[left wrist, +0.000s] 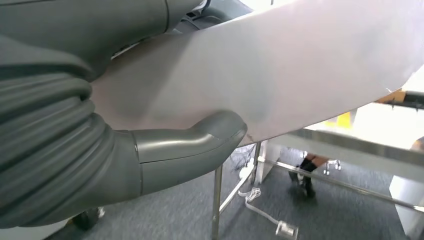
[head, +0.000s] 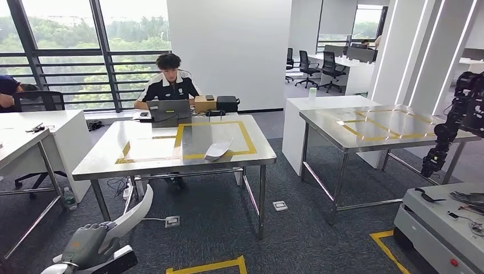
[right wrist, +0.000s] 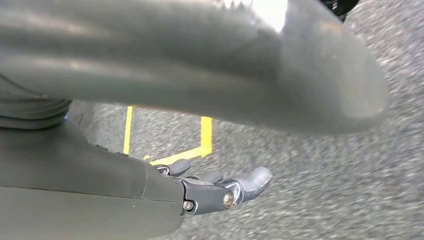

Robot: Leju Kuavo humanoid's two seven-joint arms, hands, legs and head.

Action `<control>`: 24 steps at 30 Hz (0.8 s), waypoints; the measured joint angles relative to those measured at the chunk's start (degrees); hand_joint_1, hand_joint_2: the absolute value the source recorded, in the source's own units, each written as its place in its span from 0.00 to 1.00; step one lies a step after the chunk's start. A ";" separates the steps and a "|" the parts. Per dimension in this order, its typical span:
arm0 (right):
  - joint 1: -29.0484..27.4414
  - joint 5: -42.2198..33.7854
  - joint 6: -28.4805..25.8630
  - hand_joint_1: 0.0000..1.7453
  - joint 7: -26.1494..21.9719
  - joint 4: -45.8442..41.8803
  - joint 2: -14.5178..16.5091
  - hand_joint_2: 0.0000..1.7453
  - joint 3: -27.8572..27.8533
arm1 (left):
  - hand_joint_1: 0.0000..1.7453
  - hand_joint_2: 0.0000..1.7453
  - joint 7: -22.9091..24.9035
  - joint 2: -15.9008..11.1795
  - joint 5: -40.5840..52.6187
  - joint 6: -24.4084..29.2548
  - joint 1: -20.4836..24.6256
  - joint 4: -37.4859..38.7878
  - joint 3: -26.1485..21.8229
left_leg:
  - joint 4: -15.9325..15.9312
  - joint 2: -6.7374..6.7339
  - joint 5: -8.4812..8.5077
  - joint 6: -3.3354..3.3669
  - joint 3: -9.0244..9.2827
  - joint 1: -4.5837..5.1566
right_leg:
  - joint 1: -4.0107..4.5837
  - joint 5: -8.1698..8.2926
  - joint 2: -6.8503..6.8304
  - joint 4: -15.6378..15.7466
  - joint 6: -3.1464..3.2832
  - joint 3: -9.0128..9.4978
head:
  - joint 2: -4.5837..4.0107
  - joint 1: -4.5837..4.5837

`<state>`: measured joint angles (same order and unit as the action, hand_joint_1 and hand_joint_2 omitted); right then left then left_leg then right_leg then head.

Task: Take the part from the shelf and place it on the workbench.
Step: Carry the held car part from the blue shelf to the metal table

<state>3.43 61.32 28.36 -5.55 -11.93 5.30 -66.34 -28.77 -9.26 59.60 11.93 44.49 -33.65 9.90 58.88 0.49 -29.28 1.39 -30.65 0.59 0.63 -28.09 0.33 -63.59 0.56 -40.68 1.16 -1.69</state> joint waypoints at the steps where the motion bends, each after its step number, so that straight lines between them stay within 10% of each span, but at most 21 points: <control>1: -0.07 -0.01 0.11 0.00 0.01 0.00 -0.03 0.00 -0.01 | 1.00 1.00 0.09 0.15 0.15 -0.10 0.29 0.19 0.26 | 0.02 0.09 -0.75 -0.14 0.45 0.14 | 0.40 2.08 0.22 2.24 0.48 0.46 | 0.00 -0.02; 6: -0.16 0.09 0.30 0.00 -0.04 0.00 0.00 0.00 -0.04 | 1.00 1.00 0.52 0.23 1.48 -1.75 2.73 0.90 1.31 | 2.71 0.45 -2.53 -1.52 1.62 0.26 | 0.39 4.05 0.52 4.52 1.81 3.47 | 0.00 -0.15; 10: 0.13 0.33 0.30 0.00 -0.04 0.00 0.01 0.00 -0.07 | 1.00 1.00 0.88 -0.11 2.07 -3.22 5.85 1.85 2.23 | 13.40 0.18 -6.73 -2.68 -5.86 -0.38 | 0.05 2.55 0.46 4.49 2.18 5.62 | 0.00 -0.23; 12: 0.06 0.40 0.30 0.00 -0.04 0.00 0.02 0.00 -0.08 | 1.00 1.00 1.08 -0.17 2.37 -3.96 6.26 2.36 2.60 | 13.79 0.09 -8.09 -2.91 -8.18 -0.70 | -0.28 1.30 0.58 4.42 1.90 7.02 | 0.00 -0.24; 17: 0.06 0.61 0.30 0.00 -0.03 0.00 0.17 0.00 -0.10 | 1.00 1.00 1.71 -0.55 3.26 -6.55 10.64 4.07 3.95 | 1.53 -0.60 4.39 -2.86 -6.92 -1.12 | -0.60 -1.76 0.71 4.10 0.47 9.99 | 0.00 -0.25; 21: 0.24 1.04 0.30 0.00 -0.02 0.00 0.20 0.00 -0.10 | 1.00 1.00 2.80 -0.50 3.96 -8.62 14.50 5.05 5.20 | 0.74 -0.39 4.89 -0.99 -5.62 -1.09 | -0.56 -1.80 0.57 2.00 -0.79 9.58 | 0.00 -0.19; 24: 0.47 1.10 0.32 0.00 -0.02 0.00 0.25 0.00 -0.10 | 1.00 1.00 3.11 -0.45 4.02 -9.05 16.70 5.45 5.84 | 0.63 -0.35 4.03 -0.01 -4.76 -0.93 | -0.68 -4.19 0.34 -6.52 -1.23 3.87 | 0.00 -0.16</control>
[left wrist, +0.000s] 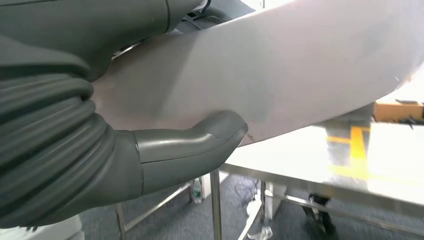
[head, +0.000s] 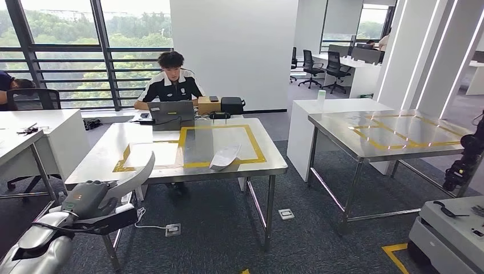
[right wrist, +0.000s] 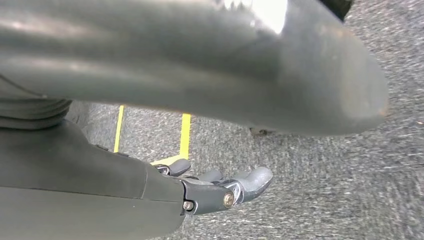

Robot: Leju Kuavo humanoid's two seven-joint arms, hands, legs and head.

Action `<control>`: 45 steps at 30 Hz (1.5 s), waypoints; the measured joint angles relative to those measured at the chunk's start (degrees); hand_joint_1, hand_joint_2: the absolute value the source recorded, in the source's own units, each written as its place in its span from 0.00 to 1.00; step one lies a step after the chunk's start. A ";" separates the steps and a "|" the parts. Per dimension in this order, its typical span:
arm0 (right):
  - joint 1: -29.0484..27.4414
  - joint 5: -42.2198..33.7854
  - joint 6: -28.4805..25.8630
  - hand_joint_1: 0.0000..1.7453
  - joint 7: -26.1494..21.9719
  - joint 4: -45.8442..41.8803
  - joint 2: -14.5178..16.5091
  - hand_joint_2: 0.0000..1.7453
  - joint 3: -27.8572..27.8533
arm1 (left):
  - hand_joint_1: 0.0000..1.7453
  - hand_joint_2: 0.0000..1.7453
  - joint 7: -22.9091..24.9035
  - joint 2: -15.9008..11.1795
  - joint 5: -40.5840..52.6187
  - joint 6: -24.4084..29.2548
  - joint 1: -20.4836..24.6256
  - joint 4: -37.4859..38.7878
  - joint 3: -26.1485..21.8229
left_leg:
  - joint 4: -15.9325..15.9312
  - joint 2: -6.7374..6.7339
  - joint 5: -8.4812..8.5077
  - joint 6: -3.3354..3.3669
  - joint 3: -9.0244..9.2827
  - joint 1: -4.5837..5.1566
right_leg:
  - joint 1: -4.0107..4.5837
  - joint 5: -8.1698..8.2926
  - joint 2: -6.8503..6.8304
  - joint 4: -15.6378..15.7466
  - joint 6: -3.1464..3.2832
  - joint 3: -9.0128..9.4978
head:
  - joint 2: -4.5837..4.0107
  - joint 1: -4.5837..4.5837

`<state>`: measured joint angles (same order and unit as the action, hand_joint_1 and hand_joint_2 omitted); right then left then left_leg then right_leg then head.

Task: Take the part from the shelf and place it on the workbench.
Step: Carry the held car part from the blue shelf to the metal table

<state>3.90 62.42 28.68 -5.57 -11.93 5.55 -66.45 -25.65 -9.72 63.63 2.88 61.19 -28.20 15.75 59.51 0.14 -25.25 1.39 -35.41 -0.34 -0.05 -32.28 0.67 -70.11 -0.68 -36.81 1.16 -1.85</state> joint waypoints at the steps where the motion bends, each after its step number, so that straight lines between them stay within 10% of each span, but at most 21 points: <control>1: 0.00 0.00 0.00 0.00 0.01 0.00 0.01 0.00 0.00 | 1.00 1.00 0.02 0.01 0.00 -0.03 0.32 0.16 0.15 | 0.00 0.03 -0.38 0.18 0.31 0.15 | -0.01 -1.23 -0.02 -2.97 -0.10 -2.37 | 0.00 0.01; 3: -0.08 0.00 -0.01 0.00 0.02 0.00 0.02 0.00 0.00 | 1.00 1.00 0.04 0.06 0.00 -0.04 0.46 0.47 0.31 | 0.01 0.12 -1.22 0.33 1.20 0.48 | 0.05 -1.56 -0.03 -4.69 -0.05 -5.14 | 0.00 0.01; 8: -0.18 0.00 0.01 0.00 0.03 0.00 0.02 0.00 0.00 | 1.00 1.00 0.07 0.15 0.02 -0.05 0.89 0.86 0.45 | -0.03 0.26 -3.50 -0.16 3.76 1.01 | 1.16 7.50 -0.10 9.61 1.95 -1.54 | -0.01 -0.05; 12: -0.26 0.01 -0.02 0.00 0.04 0.00 0.02 0.00 0.00 | 1.00 1.00 0.10 0.16 0.10 -0.13 1.16 1.07 0.69 | 1.72 0.37 -4.10 -1.52 4.13 0.91 | 1.20 7.51 -0.23 11.36 2.98 0.67 | 0.00 -0.10; 20: -0.12 0.08 -0.05 0.00 0.04 0.00 0.04 0.00 -0.02 | 1.00 1.00 -0.11 -0.42 0.10 -0.80 2.67 1.61 1.07 | 11.65 0.24 -7.87 -2.79 -2.09 0.37 | 0.81 6.51 -0.28 11.63 3.61 2.83 | 0.00 -0.21; 24: -0.49 0.32 -0.04 0.00 0.05 0.00 0.18 0.00 -0.07 | 1.00 1.00 -1.15 -1.11 -0.05 -0.10 2.18 3.43 1.27 | 1.36 -0.10 1.37 -3.32 -3.59 -0.33 | -0.11 2.40 -0.05 11.06 1.95 6.44 | -0.01 -0.25; 27: -0.35 0.43 -0.04 0.00 0.06 0.00 0.18 0.00 -0.09 | 1.00 1.00 -1.25 -1.26 -0.06 1.16 1.04 4.17 1.49 | -0.20 -0.07 1.92 -1.80 -2.69 -0.20 | -0.01 1.66 -0.01 10.66 0.83 7.15 | 0.01 -0.18; 29: -0.35 0.48 -0.04 0.00 0.05 0.00 0.19 0.00 -0.10 | 1.00 1.00 -1.28 -1.28 -0.31 1.80 0.64 4.39 1.57 | -0.33 0.05 1.61 -0.96 -1.84 -0.31 | -0.09 1.91 -0.14 8.29 0.47 6.04 | 0.01 -0.09; 33: -0.49 0.51 0.00 0.00 0.06 0.00 0.20 0.00 -0.11 | 1.00 1.00 -1.21 -1.51 -0.82 2.50 0.05 5.04 1.58 | -0.39 0.22 -0.47 -0.13 0.33 -0.08 | -0.25 -1.12 -0.34 -3.33 -0.14 -2.99 | 0.00 0.07; 35: -0.77 0.56 -0.01 0.00 0.07 0.00 0.22 0.00 -0.12 | 1.00 1.00 -1.09 -1.72 -0.85 2.78 -0.79 5.42 1.58 | -0.39 0.36 -1.91 -0.15 2.08 0.11 | -0.24 -2.35 -0.34 -3.69 -0.01 -5.75 | 0.00 0.12; 40: -1.16 0.83 -0.01 0.00 0.09 0.00 0.25 0.00 -0.22 | 1.00 1.00 0.14 -2.74 0.16 3.63 -1.60 6.19 1.76 | -0.44 0.47 -5.94 -0.99 6.18 0.47 | 0.48 10.64 -0.29 10.27 1.35 -4.26 | -0.01 0.13; 45: -0.87 1.01 -0.02 0.00 0.03 0.00 0.25 0.00 -0.28 | 1.00 1.00 0.21 -4.18 0.07 3.86 -2.19 6.34 1.85 | 5.83 0.45 -4.97 -2.45 4.70 0.06 | 0.62 9.46 -0.24 11.62 3.06 -0.54 | 0.00 0.04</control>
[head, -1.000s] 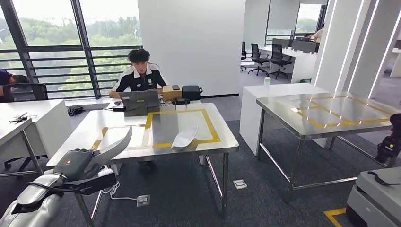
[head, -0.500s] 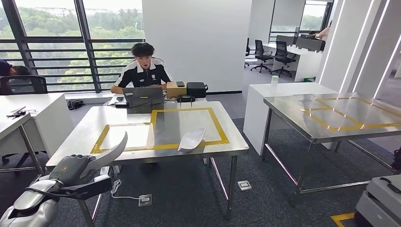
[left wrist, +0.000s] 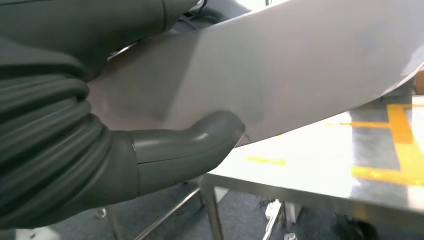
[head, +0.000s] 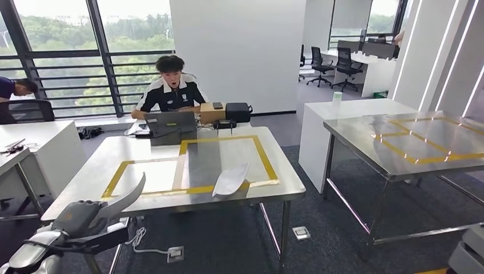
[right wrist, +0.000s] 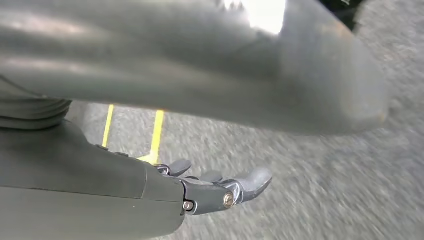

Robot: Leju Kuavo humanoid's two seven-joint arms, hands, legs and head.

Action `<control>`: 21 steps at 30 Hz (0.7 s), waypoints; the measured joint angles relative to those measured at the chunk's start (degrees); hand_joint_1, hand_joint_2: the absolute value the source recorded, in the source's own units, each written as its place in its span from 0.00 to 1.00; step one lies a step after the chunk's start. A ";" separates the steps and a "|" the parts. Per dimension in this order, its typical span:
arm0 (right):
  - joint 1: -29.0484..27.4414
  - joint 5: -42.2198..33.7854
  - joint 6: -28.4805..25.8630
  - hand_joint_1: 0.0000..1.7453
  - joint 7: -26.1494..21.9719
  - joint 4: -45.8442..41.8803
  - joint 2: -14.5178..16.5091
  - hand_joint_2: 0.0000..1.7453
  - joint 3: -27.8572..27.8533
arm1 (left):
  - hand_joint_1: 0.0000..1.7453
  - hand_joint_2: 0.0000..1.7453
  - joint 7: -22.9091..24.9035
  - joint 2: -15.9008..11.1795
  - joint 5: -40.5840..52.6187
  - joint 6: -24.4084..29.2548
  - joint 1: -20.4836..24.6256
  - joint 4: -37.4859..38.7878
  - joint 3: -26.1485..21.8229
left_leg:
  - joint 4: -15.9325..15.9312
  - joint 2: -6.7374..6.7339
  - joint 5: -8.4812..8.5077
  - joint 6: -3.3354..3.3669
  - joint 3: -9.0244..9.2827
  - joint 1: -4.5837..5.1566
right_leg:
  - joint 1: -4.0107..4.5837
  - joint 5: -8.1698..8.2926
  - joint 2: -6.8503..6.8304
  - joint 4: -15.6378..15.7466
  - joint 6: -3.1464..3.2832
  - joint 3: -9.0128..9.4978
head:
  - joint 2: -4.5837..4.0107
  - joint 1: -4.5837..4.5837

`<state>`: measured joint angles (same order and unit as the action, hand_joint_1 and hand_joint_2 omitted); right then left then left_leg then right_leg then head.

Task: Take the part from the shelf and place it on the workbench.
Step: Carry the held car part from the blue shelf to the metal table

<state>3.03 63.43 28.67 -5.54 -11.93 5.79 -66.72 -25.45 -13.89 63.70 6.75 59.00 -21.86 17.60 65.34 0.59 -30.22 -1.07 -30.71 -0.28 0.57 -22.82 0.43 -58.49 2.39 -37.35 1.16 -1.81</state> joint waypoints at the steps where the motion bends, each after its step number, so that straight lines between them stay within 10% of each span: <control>1: 0.07 0.00 -0.01 0.00 0.01 0.00 -0.01 0.00 -0.01 | 1.00 1.00 -0.06 -0.19 -0.03 0.03 -0.13 0.05 0.01 | 3.07 -0.09 -0.20 -0.18 -2.17 -0.06 | -0.02 -0.60 0.02 0.04 0.29 0.75 | 0.00 -0.01; 4: 0.15 0.01 -0.03 0.00 0.02 0.00 -0.02 0.00 -0.04 | 1.00 1.00 -0.25 -0.75 -0.05 0.05 -0.87 0.27 0.02 | 8.87 -0.17 -5.29 -0.42 -8.75 -0.08 | -0.04 -2.80 0.16 0.04 0.52 3.22 | 0.00 -0.02; 6: 0.04 0.02 -0.03 0.00 0.03 0.00 0.00 0.00 -0.08 | 1.00 1.00 -0.32 -0.95 -0.05 0.05 -1.38 0.31 0.02 | 6.98 -0.19 -6.89 -0.18 -10.75 -0.06 | -0.04 -4.57 0.27 0.03 0.42 5.36 | 0.00 -0.02; 10: 0.11 0.03 -0.01 0.00 0.03 0.00 0.14 0.00 -0.10 | 1.00 1.00 -0.37 -1.42 -0.07 0.03 -1.66 0.39 0.05 | -4.48 -0.36 7.23 0.27 -11.00 0.11 | 0.18 -8.00 0.52 -0.36 -0.34 8.28 | -0.01 -0.05; 13: 0.15 0.05 -0.02 0.00 0.03 0.00 0.11 0.00 -0.12 | 1.00 1.00 -0.36 -1.61 -0.07 0.02 -1.98 0.22 0.09 | -6.43 -0.32 9.79 1.14 -9.65 -0.08 | 0.47 -8.52 0.66 -1.90 -1.30 8.74 | 0.00 -0.01; 16: 0.41 0.09 -0.01 0.00 0.03 0.00 0.05 0.00 -0.14 | 1.00 1.00 -0.27 -1.38 -0.08 0.31 -1.73 -0.02 0.10 | -6.60 -0.21 8.34 1.89 -7.94 -0.25 | 0.24 -7.86 0.35 -9.32 -2.17 4.35 | 0.00 0.10; 19: 0.44 0.18 0.02 0.00 0.05 0.00 0.09 0.00 -0.14 | 1.00 1.00 0.06 -1.15 0.01 0.55 -2.20 0.01 0.13 | -6.58 -0.20 6.22 2.25 -5.78 -0.03 | -0.03 -12.33 0.18 -15.64 -2.54 -2.07 | 0.00 0.11; 21: 0.30 0.25 0.02 0.00 0.08 0.00 0.10 0.00 -0.14 | 1.00 1.00 0.22 -0.92 0.16 0.56 -2.62 0.00 0.16 | -6.53 -0.13 4.62 2.27 -3.89 0.07 | -0.08 -13.76 0.14 -14.10 -2.43 -3.92 | 0.00 0.11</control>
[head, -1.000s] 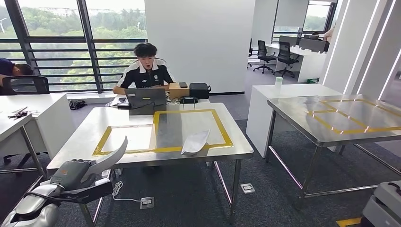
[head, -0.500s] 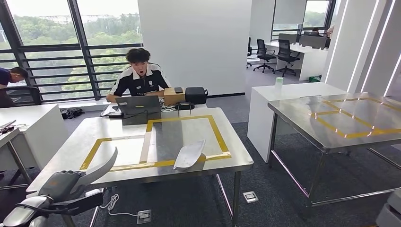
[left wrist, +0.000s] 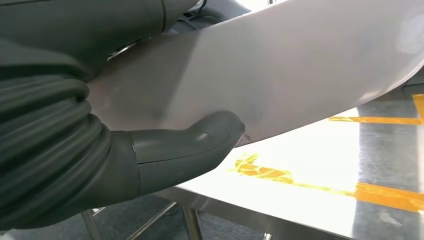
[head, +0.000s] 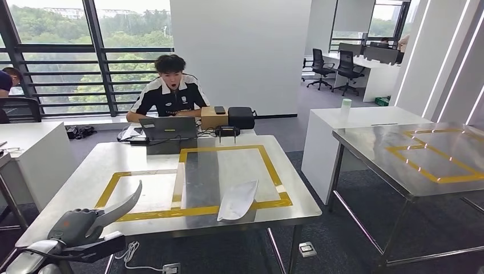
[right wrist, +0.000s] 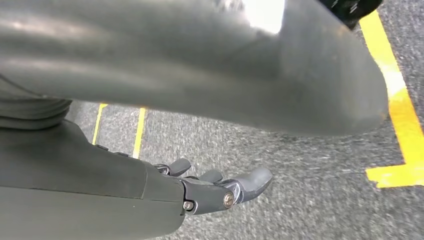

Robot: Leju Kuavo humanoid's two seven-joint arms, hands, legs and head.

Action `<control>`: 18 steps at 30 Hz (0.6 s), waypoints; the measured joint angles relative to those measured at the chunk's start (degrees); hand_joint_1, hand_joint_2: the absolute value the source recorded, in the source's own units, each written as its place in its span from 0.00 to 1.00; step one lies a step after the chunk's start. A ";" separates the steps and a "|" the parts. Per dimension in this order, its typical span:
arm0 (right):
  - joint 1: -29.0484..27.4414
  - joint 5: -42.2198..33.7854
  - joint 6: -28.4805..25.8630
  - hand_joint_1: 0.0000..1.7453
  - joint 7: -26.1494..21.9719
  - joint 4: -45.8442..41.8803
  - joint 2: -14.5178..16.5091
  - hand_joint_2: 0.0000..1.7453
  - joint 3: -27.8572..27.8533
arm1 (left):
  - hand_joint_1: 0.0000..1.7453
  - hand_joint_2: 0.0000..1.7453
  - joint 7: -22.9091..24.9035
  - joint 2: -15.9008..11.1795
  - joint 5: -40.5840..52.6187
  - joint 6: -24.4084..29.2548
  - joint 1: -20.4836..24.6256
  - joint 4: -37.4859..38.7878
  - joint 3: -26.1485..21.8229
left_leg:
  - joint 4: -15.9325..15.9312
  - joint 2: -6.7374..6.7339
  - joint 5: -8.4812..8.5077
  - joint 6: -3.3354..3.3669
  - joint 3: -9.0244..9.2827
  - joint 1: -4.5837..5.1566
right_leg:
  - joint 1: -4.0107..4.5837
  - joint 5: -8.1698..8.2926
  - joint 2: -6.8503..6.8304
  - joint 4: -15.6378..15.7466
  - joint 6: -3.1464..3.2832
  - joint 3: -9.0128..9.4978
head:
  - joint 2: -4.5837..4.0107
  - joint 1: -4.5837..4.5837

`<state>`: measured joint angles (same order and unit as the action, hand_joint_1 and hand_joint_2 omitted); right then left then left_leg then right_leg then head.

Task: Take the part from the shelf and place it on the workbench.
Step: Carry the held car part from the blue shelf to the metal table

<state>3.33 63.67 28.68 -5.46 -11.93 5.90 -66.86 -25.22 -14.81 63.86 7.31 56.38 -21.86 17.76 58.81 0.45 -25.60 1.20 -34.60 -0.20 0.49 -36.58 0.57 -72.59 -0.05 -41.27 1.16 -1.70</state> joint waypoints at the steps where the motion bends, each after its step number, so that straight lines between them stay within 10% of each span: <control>1: -0.03 0.02 -0.01 0.00 0.01 0.00 0.01 0.00 0.00 | 1.00 1.00 0.02 0.12 0.10 0.00 -0.09 -0.03 0.01 | 0.00 0.02 -0.85 -0.08 1.04 0.05 | 0.00 1.74 -0.01 2.68 0.21 -0.05 | 0.00 0.01; 5: -0.28 0.04 0.00 0.00 0.07 0.00 0.00 0.00 -0.01 | 1.00 1.00 0.05 0.54 0.58 -0.30 0.15 -0.07 0.05 | 0.33 0.22 -3.80 -0.94 3.69 0.33 | 0.34 14.57 -0.05 13.35 1.23 1.09 | 0.00 -0.04; 8: -0.12 0.04 -0.01 0.00 0.05 0.00 -0.01 0.00 -0.02 | 1.00 1.00 0.05 0.78 0.71 -0.39 0.23 -0.22 0.08 | 3.07 0.36 -3.48 -1.89 3.37 0.21 | 0.40 14.26 -0.12 14.04 2.14 2.70 | 0.00 -0.10; 10: 0.07 0.04 -0.02 0.00 0.02 0.00 -0.03 0.00 -0.02 | 1.00 1.00 0.04 0.81 0.65 -0.34 0.11 -0.27 0.10 | 8.54 0.09 -2.74 -2.32 -0.19 0.07 | 0.38 13.35 -0.12 14.13 2.84 3.98 | 0.00 -0.11; 13: 0.04 0.04 -0.03 0.00 0.03 0.00 -0.05 0.00 -0.04 | 1.00 1.00 0.09 0.77 0.56 -0.22 -0.51 -0.19 0.12 | 15.55 -0.05 -6.78 -2.60 -6.36 0.02 | 0.39 11.34 0.09 14.13 3.28 6.18 | 0.00 -0.13; 15: -0.07 0.04 -0.03 0.00 0.04 0.00 -0.05 0.00 -0.07 | 1.00 1.00 0.07 0.78 0.56 -0.15 -0.98 -0.14 0.12 | 14.80 -0.05 -8.99 -2.56 -8.15 0.05 | 0.41 9.75 0.24 14.12 3.25 8.16 | 0.00 -0.13; 18: -0.12 0.04 -0.03 0.00 0.03 0.00 0.04 0.00 -0.09 | 1.00 1.00 0.06 0.68 0.54 -0.07 -1.14 -0.10 0.12 | 5.58 -0.09 -1.29 -1.76 -7.23 0.44 | 0.49 7.35 0.34 14.05 3.01 10.78 | -0.01 -0.15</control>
<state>3.21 63.71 28.65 -5.44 -11.93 5.93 -66.95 -25.16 -14.13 64.39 7.25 55.24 -21.96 17.88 64.39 0.37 -26.89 -0.56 -41.83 0.23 0.98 -29.23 0.91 -58.54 2.96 -30.49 1.15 -1.85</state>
